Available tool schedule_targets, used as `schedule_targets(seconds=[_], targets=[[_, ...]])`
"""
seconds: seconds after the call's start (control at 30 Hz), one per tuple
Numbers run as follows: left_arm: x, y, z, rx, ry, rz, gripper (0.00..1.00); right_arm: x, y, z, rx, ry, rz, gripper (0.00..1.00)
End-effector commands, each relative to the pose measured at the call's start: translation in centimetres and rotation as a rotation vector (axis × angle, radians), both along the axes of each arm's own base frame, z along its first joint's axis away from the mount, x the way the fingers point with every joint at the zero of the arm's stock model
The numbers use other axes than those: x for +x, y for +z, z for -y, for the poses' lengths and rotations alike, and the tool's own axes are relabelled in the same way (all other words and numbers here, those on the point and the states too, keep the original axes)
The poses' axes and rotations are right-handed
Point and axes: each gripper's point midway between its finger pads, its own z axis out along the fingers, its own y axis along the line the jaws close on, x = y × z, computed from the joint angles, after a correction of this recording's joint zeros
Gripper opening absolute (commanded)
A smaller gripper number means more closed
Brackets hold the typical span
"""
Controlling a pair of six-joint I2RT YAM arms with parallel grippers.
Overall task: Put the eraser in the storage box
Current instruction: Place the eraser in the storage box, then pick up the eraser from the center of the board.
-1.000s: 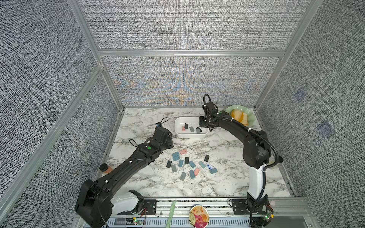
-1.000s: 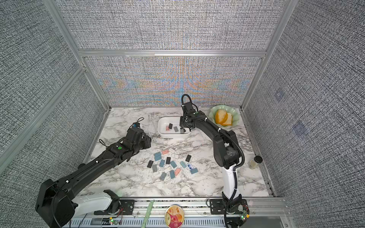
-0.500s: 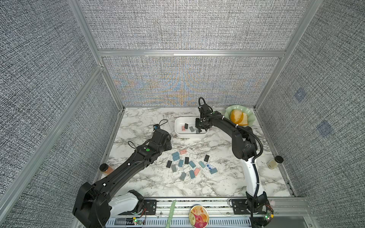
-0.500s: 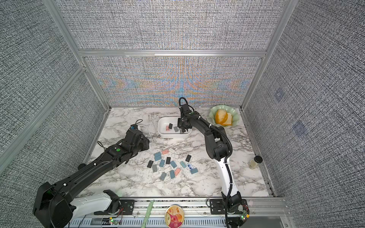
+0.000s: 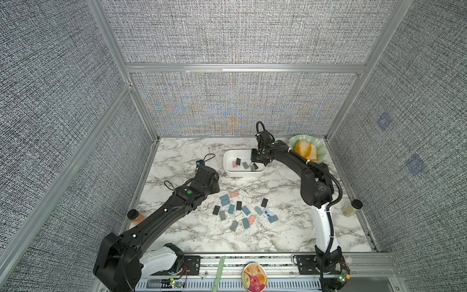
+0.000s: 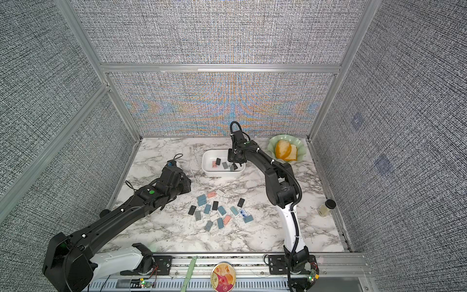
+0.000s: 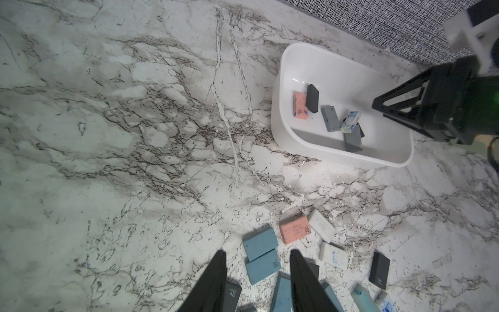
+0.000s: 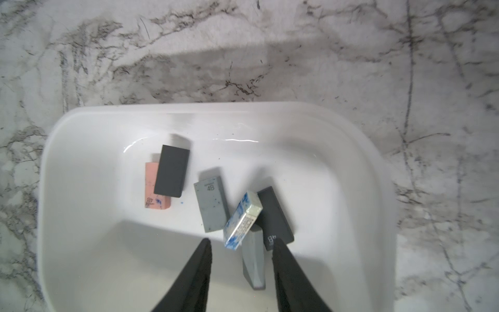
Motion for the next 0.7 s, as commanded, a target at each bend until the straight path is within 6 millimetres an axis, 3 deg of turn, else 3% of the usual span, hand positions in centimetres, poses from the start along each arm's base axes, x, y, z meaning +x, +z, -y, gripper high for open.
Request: schedule_targets(seconds=[0.0,0.2,0.37,0.53,0.67], targets=[[-0.7,-1.5,-0.5,0.039,-0.001,-0.057,0.43,-0.3,2.4,0.2,0.011,-0.002,0.038,0.44],[-2.5,-5.3,-0.4,0.092,-0.07,-0.185,0.51,-2.0,7.8,0.3,0.065,0.033,0.124,0.46],[-4.3,-8.6,-0.9,0.16,-0.117,-0.302,0.62,-4.7,11.5,1.0,0.108,0.073,0.186,0.49],[-6.0,-10.9,-1.6,0.198,-0.136,-0.394,0.63,-7.2,13.4,1.9,0.129,0.095,0.222,0.51],[-6.6,-11.9,-1.0,0.162,-0.16,-0.408,0.63,-8.8,13.7,2.5,0.134,0.098,0.229,0.51]])
